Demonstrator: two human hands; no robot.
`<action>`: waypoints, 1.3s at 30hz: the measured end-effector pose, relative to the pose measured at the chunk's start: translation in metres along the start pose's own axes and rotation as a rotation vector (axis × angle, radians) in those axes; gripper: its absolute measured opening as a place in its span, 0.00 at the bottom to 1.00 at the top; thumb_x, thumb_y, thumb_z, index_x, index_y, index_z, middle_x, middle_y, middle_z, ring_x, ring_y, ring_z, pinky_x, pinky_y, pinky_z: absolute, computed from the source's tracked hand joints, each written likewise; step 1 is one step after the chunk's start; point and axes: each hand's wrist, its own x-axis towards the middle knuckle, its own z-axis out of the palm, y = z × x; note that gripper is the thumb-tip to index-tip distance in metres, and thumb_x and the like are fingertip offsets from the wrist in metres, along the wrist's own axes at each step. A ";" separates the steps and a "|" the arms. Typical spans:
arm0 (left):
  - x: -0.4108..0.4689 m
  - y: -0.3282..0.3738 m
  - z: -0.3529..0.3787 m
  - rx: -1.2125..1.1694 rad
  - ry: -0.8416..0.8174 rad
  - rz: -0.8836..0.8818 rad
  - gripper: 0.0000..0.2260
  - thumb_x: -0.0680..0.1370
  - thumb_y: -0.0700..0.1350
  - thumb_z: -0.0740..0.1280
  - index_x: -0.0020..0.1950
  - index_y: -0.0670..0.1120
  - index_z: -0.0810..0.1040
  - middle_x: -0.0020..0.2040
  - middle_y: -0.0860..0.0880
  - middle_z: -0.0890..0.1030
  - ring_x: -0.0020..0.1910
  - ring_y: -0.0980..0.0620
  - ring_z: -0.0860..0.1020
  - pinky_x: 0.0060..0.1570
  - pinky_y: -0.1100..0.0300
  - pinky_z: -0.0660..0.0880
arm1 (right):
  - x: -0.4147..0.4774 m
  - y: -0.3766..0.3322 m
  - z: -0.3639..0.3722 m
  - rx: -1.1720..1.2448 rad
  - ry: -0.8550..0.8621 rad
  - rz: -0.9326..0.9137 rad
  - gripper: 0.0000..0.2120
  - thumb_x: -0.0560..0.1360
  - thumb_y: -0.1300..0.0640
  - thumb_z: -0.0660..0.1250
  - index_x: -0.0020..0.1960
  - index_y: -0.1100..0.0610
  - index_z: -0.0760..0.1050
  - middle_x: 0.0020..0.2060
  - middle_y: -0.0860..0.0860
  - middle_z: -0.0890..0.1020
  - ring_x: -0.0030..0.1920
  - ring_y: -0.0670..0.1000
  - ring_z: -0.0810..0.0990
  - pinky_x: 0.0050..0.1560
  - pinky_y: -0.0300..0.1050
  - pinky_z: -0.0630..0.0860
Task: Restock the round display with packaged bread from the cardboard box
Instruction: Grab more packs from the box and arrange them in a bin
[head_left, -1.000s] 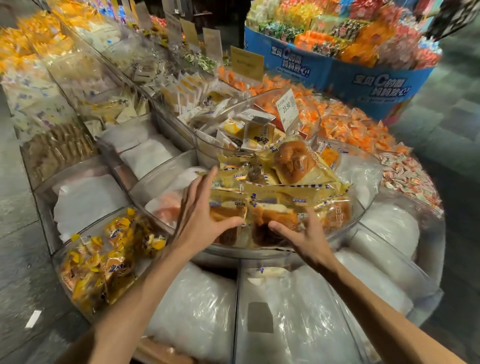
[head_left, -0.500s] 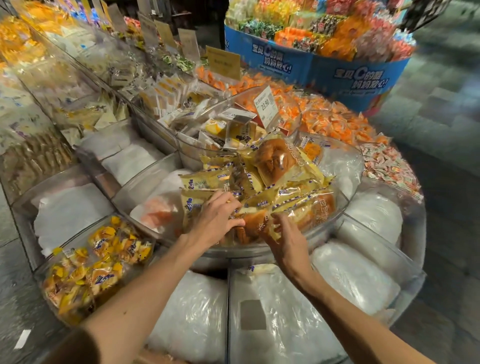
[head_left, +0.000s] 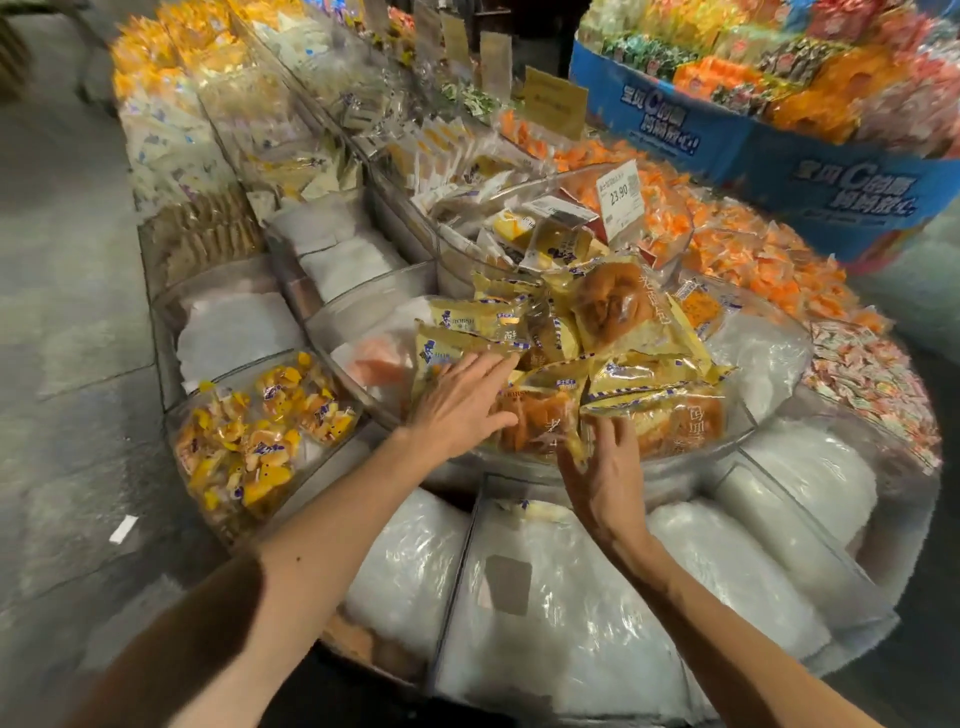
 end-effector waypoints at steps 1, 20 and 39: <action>-0.011 0.001 -0.006 -0.129 0.038 -0.052 0.26 0.79 0.51 0.68 0.76 0.47 0.67 0.71 0.47 0.70 0.68 0.50 0.68 0.69 0.52 0.65 | -0.003 -0.003 -0.002 -0.010 0.001 -0.051 0.23 0.73 0.57 0.75 0.64 0.62 0.72 0.54 0.59 0.75 0.51 0.57 0.74 0.48 0.55 0.78; -0.625 0.016 0.095 -0.616 0.429 -1.808 0.02 0.79 0.46 0.69 0.48 0.49 0.79 0.45 0.51 0.80 0.50 0.48 0.79 0.43 0.62 0.70 | -0.316 -0.284 0.169 0.022 -1.476 -1.048 0.08 0.77 0.55 0.65 0.54 0.57 0.78 0.51 0.55 0.81 0.53 0.59 0.79 0.54 0.49 0.74; -0.696 0.002 0.235 -0.761 0.088 -1.870 0.46 0.66 0.66 0.76 0.76 0.47 0.64 0.74 0.45 0.69 0.73 0.45 0.66 0.69 0.51 0.66 | -0.448 -0.301 0.357 -0.470 -1.665 -0.834 0.20 0.76 0.51 0.72 0.64 0.58 0.74 0.63 0.54 0.78 0.65 0.55 0.76 0.64 0.49 0.73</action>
